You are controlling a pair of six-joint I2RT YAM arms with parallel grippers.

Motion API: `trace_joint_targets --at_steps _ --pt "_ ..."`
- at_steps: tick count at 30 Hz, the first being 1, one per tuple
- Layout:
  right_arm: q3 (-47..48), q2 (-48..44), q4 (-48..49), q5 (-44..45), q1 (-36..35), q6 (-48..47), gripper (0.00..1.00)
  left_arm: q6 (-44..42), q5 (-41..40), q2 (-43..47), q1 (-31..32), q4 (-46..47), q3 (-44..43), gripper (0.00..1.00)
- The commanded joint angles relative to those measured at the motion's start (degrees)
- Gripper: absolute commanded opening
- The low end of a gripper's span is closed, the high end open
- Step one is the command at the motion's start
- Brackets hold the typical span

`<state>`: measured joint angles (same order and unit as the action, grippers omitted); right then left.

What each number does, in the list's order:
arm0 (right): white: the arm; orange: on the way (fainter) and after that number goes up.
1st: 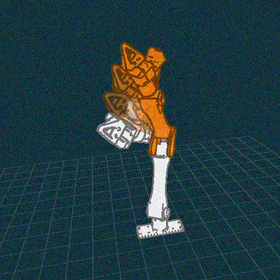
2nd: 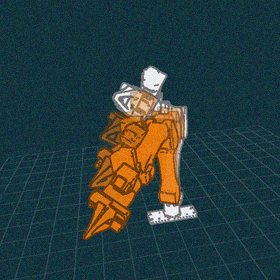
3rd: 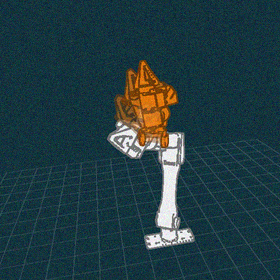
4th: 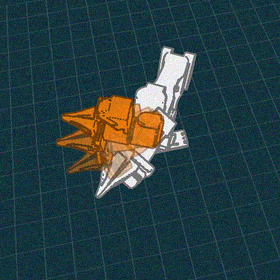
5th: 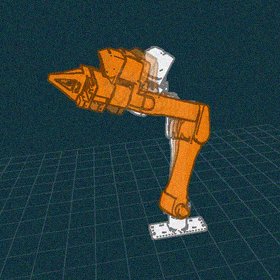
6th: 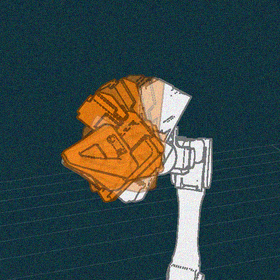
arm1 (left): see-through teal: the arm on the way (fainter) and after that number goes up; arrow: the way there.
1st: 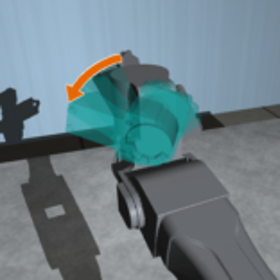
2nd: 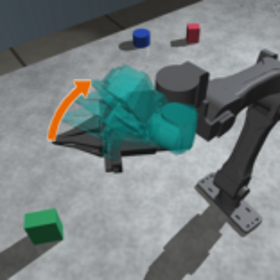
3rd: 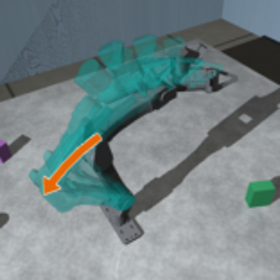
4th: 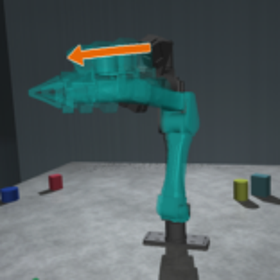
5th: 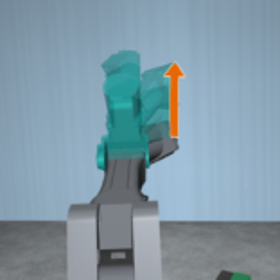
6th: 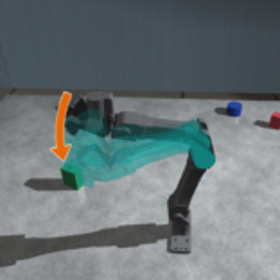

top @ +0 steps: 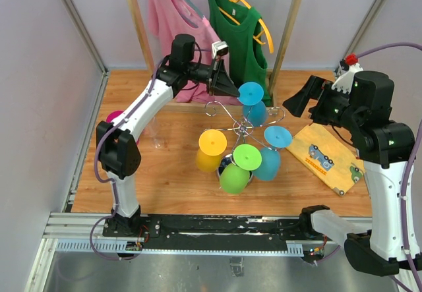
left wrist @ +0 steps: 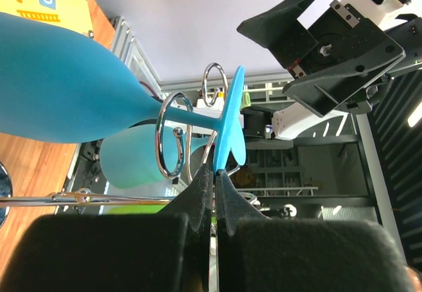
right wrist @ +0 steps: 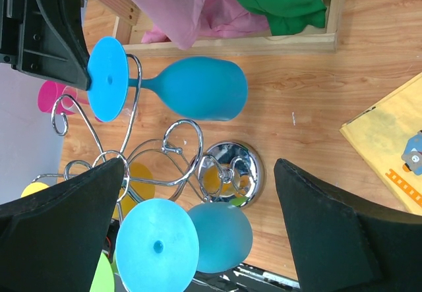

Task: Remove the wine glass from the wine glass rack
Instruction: Pick up the wine glass from the wine rack.

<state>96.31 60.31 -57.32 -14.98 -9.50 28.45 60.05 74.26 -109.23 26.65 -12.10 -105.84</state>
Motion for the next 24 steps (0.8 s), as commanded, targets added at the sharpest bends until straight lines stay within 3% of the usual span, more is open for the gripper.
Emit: trace_joint_targets --at_steps 1,24 --pt "-0.49 -0.89 0.25 0.47 1.07 -0.42 0.98 -1.25 1.54 3.3 0.42 0.35 0.55 0.0" --pt "0.67 -0.32 0.28 -0.56 1.06 -0.32 0.98 -4.43 2.09 10.21 -2.82 -2.68 6.17 0.0"
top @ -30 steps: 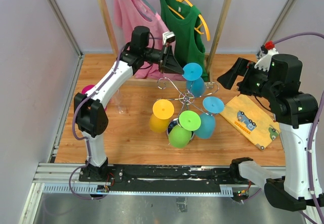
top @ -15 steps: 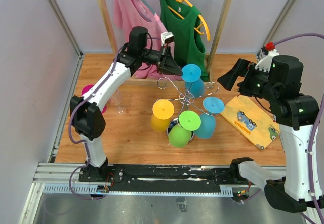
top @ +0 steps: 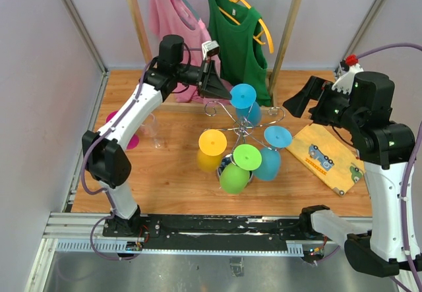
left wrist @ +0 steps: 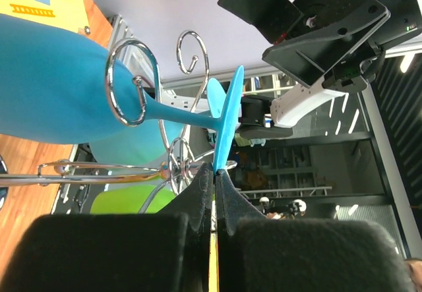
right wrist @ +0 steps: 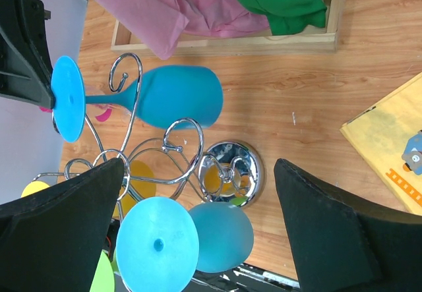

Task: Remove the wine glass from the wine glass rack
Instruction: Pick up the wine glass from the wine rack, then place the wine glass at the center of the board.

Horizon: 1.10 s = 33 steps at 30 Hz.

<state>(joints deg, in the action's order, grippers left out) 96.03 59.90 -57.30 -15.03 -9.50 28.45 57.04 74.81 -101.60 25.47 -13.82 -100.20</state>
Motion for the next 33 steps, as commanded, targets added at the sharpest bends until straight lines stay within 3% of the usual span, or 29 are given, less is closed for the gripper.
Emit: trace_joint_targets --at_steps 1,17,20,24,33 --pt "1.12 0.14 0.3 -0.53 1.06 -0.35 0.99 -1.55 1.57 2.68 -2.06 -1.28 0.62 0.0" --pt "1.44 1.34 1.36 -1.84 1.12 -0.09 0.99 -7.33 2.26 4.55 -7.21 -8.03 1.57 0.0" --pt "1.34 1.43 1.4 -1.85 1.08 -0.23 0.99 -12.87 1.97 3.98 -9.16 -13.44 -0.06 0.0" --pt "0.63 1.17 1.84 -1.89 1.08 -0.16 0.99 -27.5 -0.87 2.58 -12.65 -29.84 -6.47 0.0" --pt "0.47 3.34 4.21 -4.02 1.12 0.24 0.99 -30.49 -1.71 5.14 -19.43 -30.74 -4.77 0.0"
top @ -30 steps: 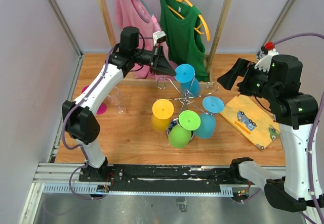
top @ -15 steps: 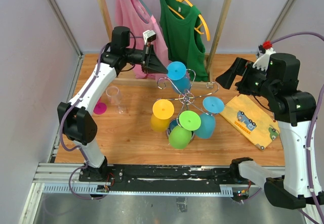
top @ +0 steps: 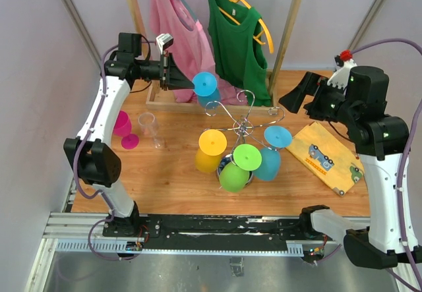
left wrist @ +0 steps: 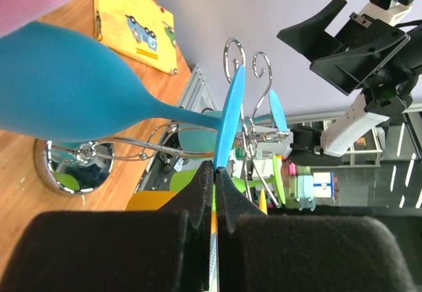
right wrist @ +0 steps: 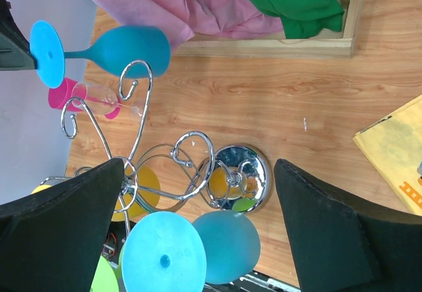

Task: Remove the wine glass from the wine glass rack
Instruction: Place the wine glass at the center of the board.

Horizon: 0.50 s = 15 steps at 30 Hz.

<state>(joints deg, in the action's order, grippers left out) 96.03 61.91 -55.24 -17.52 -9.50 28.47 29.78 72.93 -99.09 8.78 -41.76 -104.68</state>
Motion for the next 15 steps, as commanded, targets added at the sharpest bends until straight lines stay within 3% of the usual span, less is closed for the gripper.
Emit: trace_joint_targets --at_steps 1,9,15 --pt "0.79 1.63 2.16 -1.67 1.08 0.14 0.99 -3.24 0.32 2.92 -3.5 -2.8 -0.07 0.0" --pt "0.63 2.73 3.59 -2.44 1.1 0.39 0.99 -8.33 -1.49 5.38 -11.18 -4.88 -1.73 0.0" --pt "0.74 4.58 6.37 -4.78 1.06 1.31 0.98 -21.92 -15.78 7.64 -11.76 -10.51 -7.0 0.0"
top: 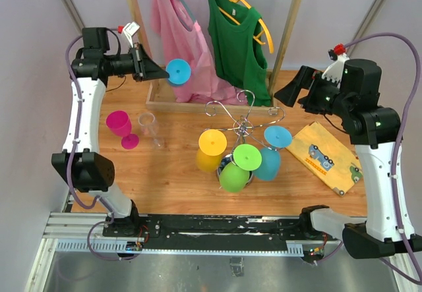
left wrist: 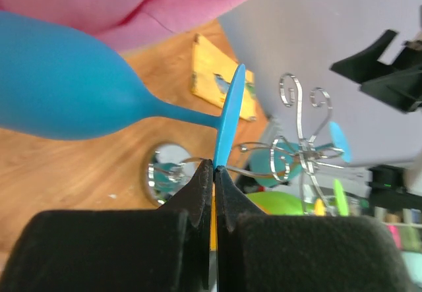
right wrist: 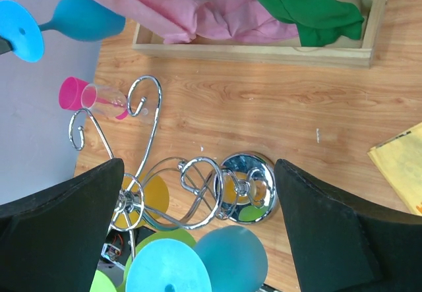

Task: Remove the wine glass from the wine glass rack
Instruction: Place the wine glass at the center of the board.

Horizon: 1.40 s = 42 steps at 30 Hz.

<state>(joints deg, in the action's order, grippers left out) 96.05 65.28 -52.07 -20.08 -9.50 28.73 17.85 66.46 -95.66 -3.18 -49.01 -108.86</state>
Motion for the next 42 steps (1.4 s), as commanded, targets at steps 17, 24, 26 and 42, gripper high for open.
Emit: trace_joint_targets --at_steps 17,24,26,42 --pt "26.52 19.13 4.33 -12.28 0.57 2.05 1.0 -35.73 -42.81 19.44 14.46 -3.41 4.41 0.0" --pt "38.07 27.26 4.17 -16.36 -2.22 4.58 0.98 -45.91 -52.38 23.03 19.49 -3.29 10.59 0.0" --pt "38.47 28.07 4.67 -16.76 -3.24 4.83 0.98 -49.22 -54.87 24.43 20.93 -3.16 12.86 0.0" --pt "32.06 27.47 6.61 -18.56 -9.21 3.06 0.98 -70.87 -71.84 33.81 32.83 2.47 31.15 0.0"
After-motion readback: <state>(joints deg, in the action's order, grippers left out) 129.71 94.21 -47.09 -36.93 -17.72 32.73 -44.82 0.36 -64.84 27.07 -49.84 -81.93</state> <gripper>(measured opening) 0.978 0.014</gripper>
